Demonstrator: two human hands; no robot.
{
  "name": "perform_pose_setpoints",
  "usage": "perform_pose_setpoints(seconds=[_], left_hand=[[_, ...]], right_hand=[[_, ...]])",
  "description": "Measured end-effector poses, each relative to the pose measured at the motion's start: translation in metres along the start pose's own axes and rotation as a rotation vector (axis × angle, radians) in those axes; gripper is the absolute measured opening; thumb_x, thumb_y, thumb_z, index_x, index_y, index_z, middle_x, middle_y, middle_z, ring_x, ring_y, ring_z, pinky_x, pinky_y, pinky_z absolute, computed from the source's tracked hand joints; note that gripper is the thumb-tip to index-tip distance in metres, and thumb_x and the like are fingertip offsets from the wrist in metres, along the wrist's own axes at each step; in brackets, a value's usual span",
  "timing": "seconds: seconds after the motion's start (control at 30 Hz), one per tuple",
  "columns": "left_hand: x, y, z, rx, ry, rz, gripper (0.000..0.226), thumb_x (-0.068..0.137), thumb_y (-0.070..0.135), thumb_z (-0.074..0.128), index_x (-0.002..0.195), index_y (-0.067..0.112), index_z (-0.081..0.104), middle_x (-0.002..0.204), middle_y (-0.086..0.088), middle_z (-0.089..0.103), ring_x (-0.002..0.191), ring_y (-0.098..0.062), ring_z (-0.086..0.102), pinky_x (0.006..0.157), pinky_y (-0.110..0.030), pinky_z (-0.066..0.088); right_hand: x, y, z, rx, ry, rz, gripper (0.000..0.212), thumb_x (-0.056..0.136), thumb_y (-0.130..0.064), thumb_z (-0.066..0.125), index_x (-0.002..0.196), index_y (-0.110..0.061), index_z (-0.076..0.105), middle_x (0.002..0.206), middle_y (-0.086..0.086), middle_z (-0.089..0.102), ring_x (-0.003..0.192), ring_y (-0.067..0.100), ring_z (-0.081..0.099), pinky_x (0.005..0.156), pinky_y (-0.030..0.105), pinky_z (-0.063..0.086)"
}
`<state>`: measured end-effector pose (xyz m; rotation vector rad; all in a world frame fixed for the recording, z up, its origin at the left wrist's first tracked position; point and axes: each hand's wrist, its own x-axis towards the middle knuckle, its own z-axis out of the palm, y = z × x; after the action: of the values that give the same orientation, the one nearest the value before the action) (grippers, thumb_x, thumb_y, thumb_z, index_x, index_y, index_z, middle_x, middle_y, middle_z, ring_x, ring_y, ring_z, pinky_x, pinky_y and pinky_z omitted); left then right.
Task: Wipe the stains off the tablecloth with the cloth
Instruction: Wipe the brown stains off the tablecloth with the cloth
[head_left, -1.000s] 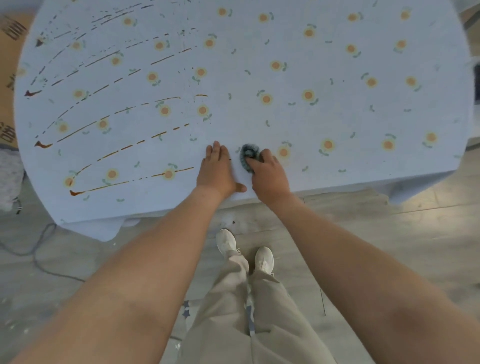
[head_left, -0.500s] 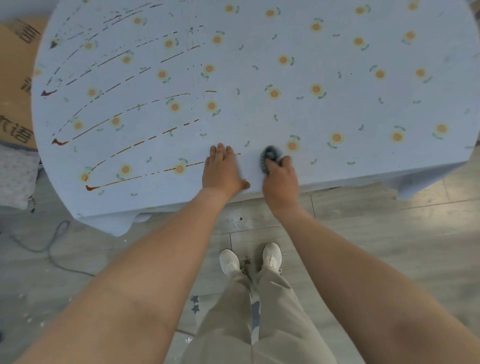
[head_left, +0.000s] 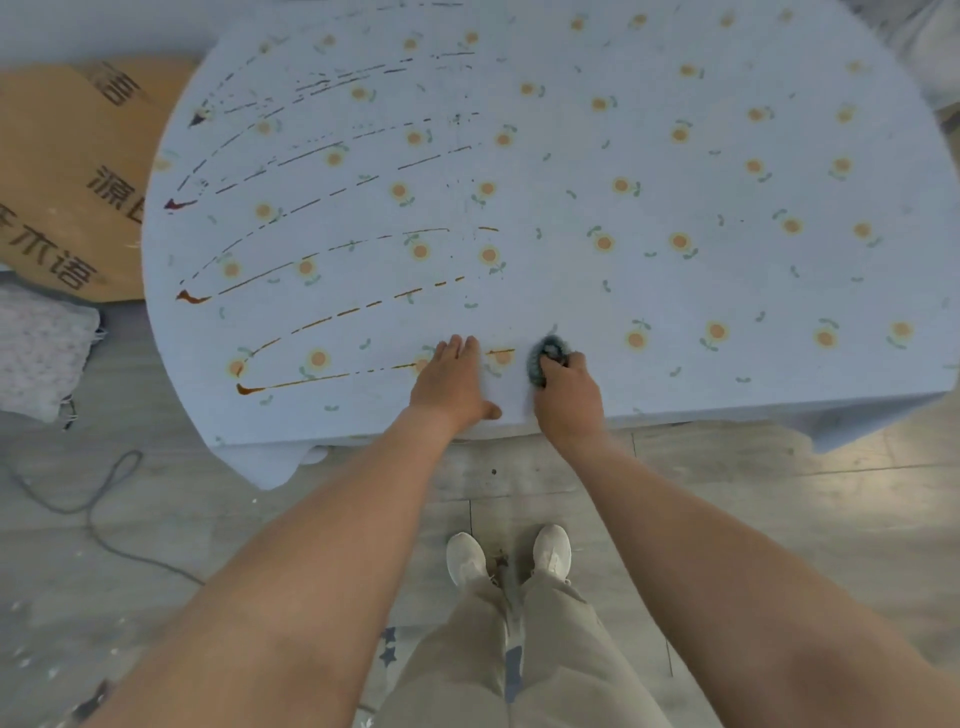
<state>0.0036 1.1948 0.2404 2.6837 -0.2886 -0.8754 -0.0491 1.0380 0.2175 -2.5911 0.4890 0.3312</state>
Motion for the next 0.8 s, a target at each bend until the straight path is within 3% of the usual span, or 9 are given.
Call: perform_pose_setpoints(seconds=[0.1,0.33,0.43,0.5,0.57,0.63,0.7,0.8], left_hand=[[-0.001,-0.02,-0.023,-0.039,-0.061,-0.007,0.107,0.08,0.045,0.079,0.158,0.013,0.013,0.163,-0.008,0.021,0.148,-0.025,0.024,0.115,-0.04,0.03],[0.023,-0.054,-0.095,-0.009,0.032,-0.051,0.09,0.086,0.049,0.072,0.155,0.013,0.027,0.157,-0.009,0.036,0.141,-0.027,0.037,0.11,-0.037,0.034],[0.053,-0.055,-0.131,0.007,0.068,-0.05,0.087,0.087,0.05,0.07,0.155,0.013,0.029,0.157,-0.008,0.035,0.142,-0.027,0.036,0.11,-0.038,0.034],[0.08,-0.052,-0.158,0.018,0.088,-0.053,0.087,0.087,0.05,0.07,0.154,0.014,0.029,0.157,-0.008,0.036,0.142,-0.027,0.036,0.11,-0.039,0.035],[0.105,-0.047,-0.183,0.019,0.107,-0.055,0.087,0.085,0.049,0.073,0.153,0.014,0.031,0.155,-0.008,0.039,0.14,-0.028,0.039,0.107,-0.04,0.038],[0.135,-0.043,-0.208,0.021,0.131,-0.064,0.088,0.082,0.048,0.075,0.152,0.014,0.033,0.151,-0.009,0.042,0.136,-0.029,0.043,0.104,-0.041,0.042],[0.166,-0.037,-0.23,0.02,0.147,-0.075,0.089,0.081,0.048,0.077,0.151,0.015,0.034,0.148,-0.009,0.044,0.133,-0.029,0.045,0.099,-0.041,0.044],[0.213,-0.033,-0.258,0.013,0.15,-0.098,0.092,0.079,0.049,0.078,0.152,0.016,0.032,0.151,-0.01,0.04,0.136,-0.03,0.041,0.101,-0.043,0.044]], right_hand=[[0.017,-0.047,0.0,-0.005,-0.109,-0.129,0.036,0.088,-0.008,0.049,0.122,-0.013,0.061,0.12,0.013,0.048,0.089,0.032,0.058,0.077,0.031,0.045],[0.082,-0.116,-0.035,0.064,-0.05,-0.068,0.038,0.09,-0.018,0.046,0.126,-0.013,0.057,0.121,0.014,0.048,0.096,0.032,0.057,0.078,0.029,0.04],[0.122,-0.137,-0.054,0.057,-0.042,-0.031,0.034,0.091,-0.016,0.044,0.123,-0.009,0.054,0.123,0.016,0.044,0.08,0.027,0.053,0.073,0.029,0.043],[0.156,-0.15,-0.066,0.056,-0.023,-0.009,0.028,0.092,-0.011,0.044,0.118,-0.006,0.053,0.124,0.018,0.039,0.063,0.023,0.049,0.06,0.029,0.044],[0.188,-0.161,-0.077,0.062,-0.005,0.005,0.023,0.093,-0.008,0.044,0.114,-0.004,0.052,0.124,0.019,0.038,0.057,0.021,0.045,0.048,0.026,0.036],[0.225,-0.172,-0.09,0.087,-0.01,0.007,0.02,0.092,-0.005,0.043,0.109,-0.004,0.052,0.123,0.02,0.042,0.067,0.022,0.047,0.052,0.025,0.034],[0.263,-0.182,-0.102,0.116,-0.009,-0.013,0.011,0.089,-0.002,0.042,0.09,-0.009,0.05,0.113,0.018,0.051,0.086,0.025,0.05,0.058,0.024,0.035],[0.323,-0.198,-0.113,0.115,0.015,-0.061,0.012,0.084,-0.001,0.043,0.081,-0.012,0.049,0.093,0.013,0.056,0.091,0.032,0.058,0.059,0.028,0.038]])
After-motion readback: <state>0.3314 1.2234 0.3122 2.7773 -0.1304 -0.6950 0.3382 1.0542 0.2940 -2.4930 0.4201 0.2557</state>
